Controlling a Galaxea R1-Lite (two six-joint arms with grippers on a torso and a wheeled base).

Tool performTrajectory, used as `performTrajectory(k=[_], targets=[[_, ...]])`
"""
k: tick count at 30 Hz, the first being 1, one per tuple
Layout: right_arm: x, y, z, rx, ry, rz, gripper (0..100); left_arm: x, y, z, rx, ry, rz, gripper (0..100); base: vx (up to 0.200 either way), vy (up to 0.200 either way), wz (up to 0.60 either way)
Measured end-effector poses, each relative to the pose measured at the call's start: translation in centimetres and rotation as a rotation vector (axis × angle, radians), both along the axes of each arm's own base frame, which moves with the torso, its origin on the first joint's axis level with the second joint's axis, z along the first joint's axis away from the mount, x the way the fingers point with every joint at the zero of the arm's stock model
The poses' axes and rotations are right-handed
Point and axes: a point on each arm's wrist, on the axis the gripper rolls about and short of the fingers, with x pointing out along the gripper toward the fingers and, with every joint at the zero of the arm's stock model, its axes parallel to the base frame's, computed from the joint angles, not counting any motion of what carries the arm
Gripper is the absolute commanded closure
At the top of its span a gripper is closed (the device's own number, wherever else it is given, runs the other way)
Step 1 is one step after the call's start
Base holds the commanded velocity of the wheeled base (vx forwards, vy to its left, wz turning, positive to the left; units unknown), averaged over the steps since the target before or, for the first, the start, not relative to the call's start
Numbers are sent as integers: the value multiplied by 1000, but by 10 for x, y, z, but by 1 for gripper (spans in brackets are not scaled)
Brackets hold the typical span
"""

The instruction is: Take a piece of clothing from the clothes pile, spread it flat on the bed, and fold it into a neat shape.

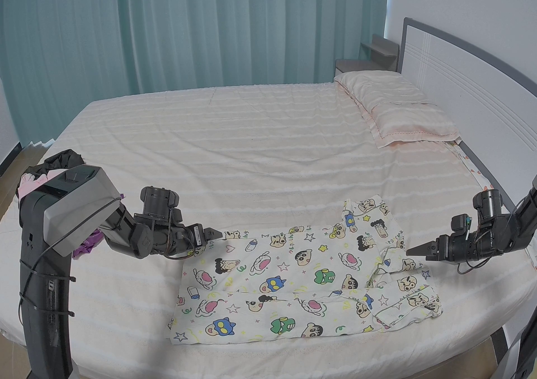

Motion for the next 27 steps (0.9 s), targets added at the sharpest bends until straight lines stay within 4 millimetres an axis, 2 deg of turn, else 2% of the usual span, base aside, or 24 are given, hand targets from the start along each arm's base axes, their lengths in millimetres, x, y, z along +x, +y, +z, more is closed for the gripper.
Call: performTrajectory(k=[19, 27], targets=[[0, 0, -1, -1, 4, -1, 0, 4, 16, 1, 42, -19, 58, 100, 0, 0, 0], [0, 0, -1, -1, 4, -1, 0, 11, 22, 8, 34, -107, 83, 100, 0, 0, 0]])
